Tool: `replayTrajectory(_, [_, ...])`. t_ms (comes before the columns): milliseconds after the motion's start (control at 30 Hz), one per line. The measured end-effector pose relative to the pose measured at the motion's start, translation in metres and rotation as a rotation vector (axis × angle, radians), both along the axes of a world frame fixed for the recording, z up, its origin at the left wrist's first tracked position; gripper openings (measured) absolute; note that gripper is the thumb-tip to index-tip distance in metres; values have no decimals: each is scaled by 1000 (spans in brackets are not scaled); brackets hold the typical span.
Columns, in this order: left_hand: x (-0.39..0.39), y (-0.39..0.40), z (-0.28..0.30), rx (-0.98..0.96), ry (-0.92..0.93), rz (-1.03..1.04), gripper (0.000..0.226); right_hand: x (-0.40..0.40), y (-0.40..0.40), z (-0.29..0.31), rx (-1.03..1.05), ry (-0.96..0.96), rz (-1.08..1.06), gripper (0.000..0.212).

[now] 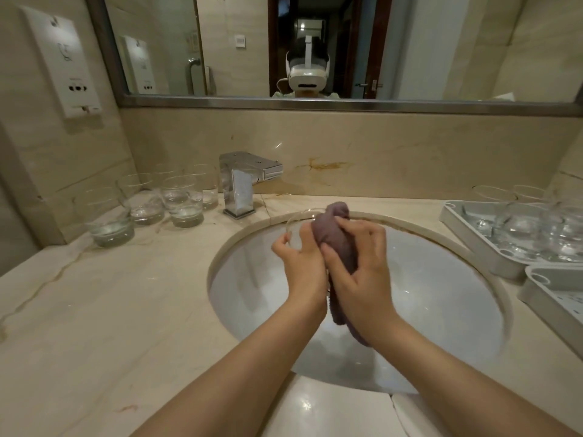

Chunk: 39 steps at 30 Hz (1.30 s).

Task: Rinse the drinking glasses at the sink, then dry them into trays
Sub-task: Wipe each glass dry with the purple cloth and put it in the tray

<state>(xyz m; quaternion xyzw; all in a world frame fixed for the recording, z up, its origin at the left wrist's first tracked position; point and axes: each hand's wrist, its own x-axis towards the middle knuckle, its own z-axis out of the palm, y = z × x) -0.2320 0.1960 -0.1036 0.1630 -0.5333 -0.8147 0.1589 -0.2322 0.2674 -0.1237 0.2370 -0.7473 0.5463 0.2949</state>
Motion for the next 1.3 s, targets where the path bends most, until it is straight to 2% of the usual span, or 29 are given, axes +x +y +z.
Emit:
replayTrajectory(67, [3, 3, -1, -37, -12, 4, 45, -5, -2, -2, -41, 7, -23, 31])
replayTrajectory(133, [8, 9, 0, -126, 31, -53, 40, -10, 2, 6, -216, -87, -48, 19])
replayTrajectory(233, [11, 16, 0, -327, 96, -184, 34, -20, 18, 13, -569, -433, 16, 2])
replayTrajectory(300, [12, 18, -3, -423, 102, -270, 38, -28, 28, 12, -758, -630, 105, 21])
replayTrajectory(367, [13, 15, -2, -449, 88, -332, 48, -30, 30, 10, -812, -716, 132, 41])
replayTrajectory(500, [13, 8, -1, -546, 55, -307, 79, -28, 27, 11, -771, -733, 103, 34])
replayTrajectory(600, [11, 4, 0, -554, 117, -200, 72, -21, 25, 16, -709, -677, 99, 12])
replayTrajectory(667, [9, 2, 3, -427, 129, -155, 58, -9, 20, 20, -544, -496, 55, 3])
replayTrajectory(733, [9, 1, 4, -273, 74, -125, 41, 1, 10, 15, -247, -216, -2, 11])
replayTrajectory(800, [7, 0, -1, -201, 24, -84, 37, 3, 1, 3, -46, -51, -46, 24])
replayTrajectory(833, [6, 0, -3, -203, 21, -78, 38, 1, -1, -1, -22, -18, -69, 30])
replayTrajectory(900, [9, 4, -3, -267, 38, -78, 38, -5, 1, 1, -97, -20, -97, 28])
replayTrajectory(967, [11, 9, -3, -342, 77, -115, 40, -11, 9, 10, -264, -135, -77, 16])
replayTrajectory(1033, [12, 13, -5, -400, 117, -174, 43, -20, 19, 15, -525, -405, 32, 4])
replayTrajectory(1100, [12, 15, -6, -443, 158, -221, 52, -30, 27, 13, -747, -662, 163, 14])
replayTrajectory(1200, [11, 10, 0, -473, 159, -302, 78, -34, 27, 9, -857, -801, 214, 41])
replayTrajectory(1300, [9, 4, 2, -569, 99, -341, 97, -31, 26, 10, -846, -813, 132, 36])
